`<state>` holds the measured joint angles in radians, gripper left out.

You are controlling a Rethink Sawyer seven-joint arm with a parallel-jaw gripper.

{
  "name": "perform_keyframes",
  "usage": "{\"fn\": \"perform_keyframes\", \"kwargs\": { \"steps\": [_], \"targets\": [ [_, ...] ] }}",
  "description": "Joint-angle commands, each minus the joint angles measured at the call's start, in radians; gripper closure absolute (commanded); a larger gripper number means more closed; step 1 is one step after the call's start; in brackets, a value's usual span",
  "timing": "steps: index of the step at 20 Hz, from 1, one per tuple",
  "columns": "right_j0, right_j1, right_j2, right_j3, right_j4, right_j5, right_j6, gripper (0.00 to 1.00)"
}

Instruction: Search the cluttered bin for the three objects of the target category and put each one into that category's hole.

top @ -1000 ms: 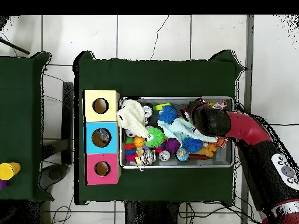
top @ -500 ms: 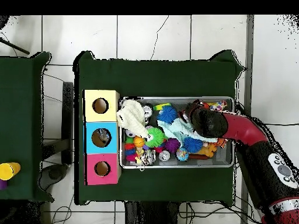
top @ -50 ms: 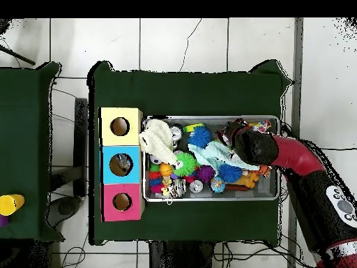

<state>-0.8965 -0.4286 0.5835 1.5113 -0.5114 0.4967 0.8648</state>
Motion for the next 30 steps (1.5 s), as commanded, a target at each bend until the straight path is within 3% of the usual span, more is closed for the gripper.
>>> {"fn": "perform_keyframes", "kwargs": {
  "steps": [1, 5, 23, 30],
  "targets": [
    [-0.006, 0.040, 0.051, -0.025, -0.025, 0.000, -0.020, 0.00],
    [-0.011, 0.095, 0.036, -0.070, -0.060, -0.007, -0.056, 0.00],
    [-0.087, 0.244, 0.099, -0.120, -0.104, -0.040, -0.120, 0.00],
    [-0.101, 0.259, 0.104, -0.131, -0.123, -0.030, -0.132, 0.00]
  ]
}}
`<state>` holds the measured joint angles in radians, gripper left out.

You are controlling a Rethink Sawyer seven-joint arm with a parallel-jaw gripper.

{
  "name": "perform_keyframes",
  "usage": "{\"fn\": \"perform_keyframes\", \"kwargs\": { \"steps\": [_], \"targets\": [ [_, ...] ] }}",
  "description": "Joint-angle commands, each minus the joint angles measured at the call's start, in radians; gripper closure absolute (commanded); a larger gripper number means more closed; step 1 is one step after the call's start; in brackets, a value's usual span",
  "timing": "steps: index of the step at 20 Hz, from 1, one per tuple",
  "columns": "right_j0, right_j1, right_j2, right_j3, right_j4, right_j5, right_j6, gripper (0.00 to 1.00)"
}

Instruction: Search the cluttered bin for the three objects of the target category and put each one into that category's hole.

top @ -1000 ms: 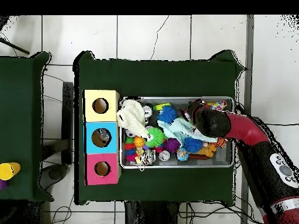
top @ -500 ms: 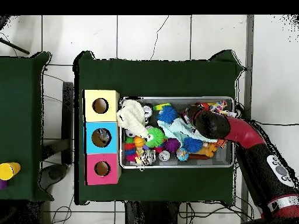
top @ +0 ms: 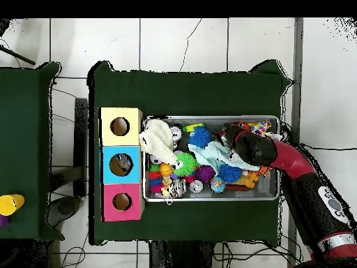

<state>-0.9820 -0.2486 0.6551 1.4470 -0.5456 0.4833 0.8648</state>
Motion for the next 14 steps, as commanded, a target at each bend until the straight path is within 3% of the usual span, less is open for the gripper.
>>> {"fn": "perform_keyframes", "kwargs": {
  "steps": [1, 14],
  "targets": [
    [-0.016, 0.078, 0.034, -0.067, -0.091, -0.016, -0.134, 0.00],
    [-0.030, 0.088, 0.050, -0.084, -0.092, 0.005, -0.152, 0.00]
  ]
}}
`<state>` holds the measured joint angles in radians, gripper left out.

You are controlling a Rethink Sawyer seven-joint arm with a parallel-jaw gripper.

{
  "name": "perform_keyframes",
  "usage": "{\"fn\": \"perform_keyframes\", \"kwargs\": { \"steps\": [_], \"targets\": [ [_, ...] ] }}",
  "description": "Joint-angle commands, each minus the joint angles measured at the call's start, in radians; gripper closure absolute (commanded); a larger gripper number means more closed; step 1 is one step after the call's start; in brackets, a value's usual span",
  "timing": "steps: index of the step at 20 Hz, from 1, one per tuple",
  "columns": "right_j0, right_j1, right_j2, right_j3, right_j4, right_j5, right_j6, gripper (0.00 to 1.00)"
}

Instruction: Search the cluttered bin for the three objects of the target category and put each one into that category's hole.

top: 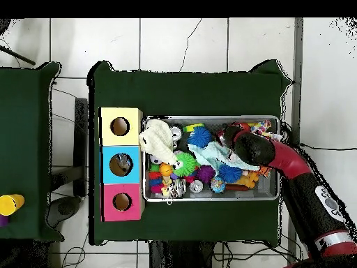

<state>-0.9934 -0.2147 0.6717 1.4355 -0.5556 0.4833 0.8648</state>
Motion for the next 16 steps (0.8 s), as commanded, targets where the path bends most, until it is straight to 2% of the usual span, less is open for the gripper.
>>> {"fn": "perform_keyframes", "kwargs": {
  "steps": [1, 7, 11, 13, 16],
  "targets": [
    [-0.024, 0.056, 0.042, -0.071, -0.098, 0.000, -0.158, 1.00],
    [-0.041, 0.071, 0.060, -0.062, -0.093, 0.002, -0.135, 1.00],
    [-0.036, 0.051, 0.058, -0.049, -0.083, 0.017, -0.101, 1.00],
    [-0.026, 0.023, 0.047, -0.042, -0.088, 0.026, -0.089, 1.00],
    [-0.009, -0.070, 0.031, 0.008, -0.072, 0.054, -0.036, 1.00]
  ]
}}
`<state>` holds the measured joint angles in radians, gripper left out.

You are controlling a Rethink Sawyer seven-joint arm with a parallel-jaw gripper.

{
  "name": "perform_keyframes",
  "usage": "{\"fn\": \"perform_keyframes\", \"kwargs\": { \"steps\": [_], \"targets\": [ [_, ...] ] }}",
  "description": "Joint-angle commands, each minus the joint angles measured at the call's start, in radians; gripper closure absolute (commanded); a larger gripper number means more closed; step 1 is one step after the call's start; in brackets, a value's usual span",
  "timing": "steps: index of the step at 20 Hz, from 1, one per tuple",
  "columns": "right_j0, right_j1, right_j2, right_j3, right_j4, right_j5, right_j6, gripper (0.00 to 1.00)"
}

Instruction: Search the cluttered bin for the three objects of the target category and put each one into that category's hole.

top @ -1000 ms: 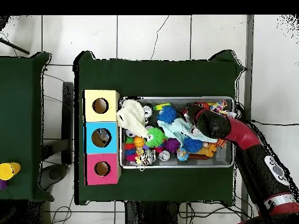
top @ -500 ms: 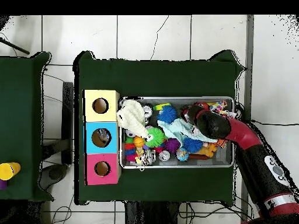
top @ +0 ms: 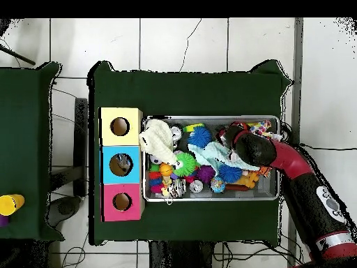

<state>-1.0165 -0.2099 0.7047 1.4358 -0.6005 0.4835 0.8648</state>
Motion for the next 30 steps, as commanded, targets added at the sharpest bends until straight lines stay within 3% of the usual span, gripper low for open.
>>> {"fn": "perform_keyframes", "kwargs": {
  "steps": [1, 5, 14, 17, 22, 30],
  "targets": [
    [0.024, -0.114, -0.008, 0.028, -0.017, 0.069, -0.014, 1.00],
    [0.054, -0.231, -0.019, 0.076, 0.023, 0.135, 0.037, 1.00],
    [0.066, -0.306, -0.024, 0.114, 0.072, 0.174, 0.060, 1.00],
    [0.061, -0.265, -0.033, 0.110, 0.057, 0.134, 0.044, 1.00],
    [0.069, -0.149, -0.091, 0.060, -0.068, 0.010, -0.001, 1.00],
    [0.084, -0.118, -0.116, 0.042, -0.114, -0.030, 0.034, 1.00]
  ]
}}
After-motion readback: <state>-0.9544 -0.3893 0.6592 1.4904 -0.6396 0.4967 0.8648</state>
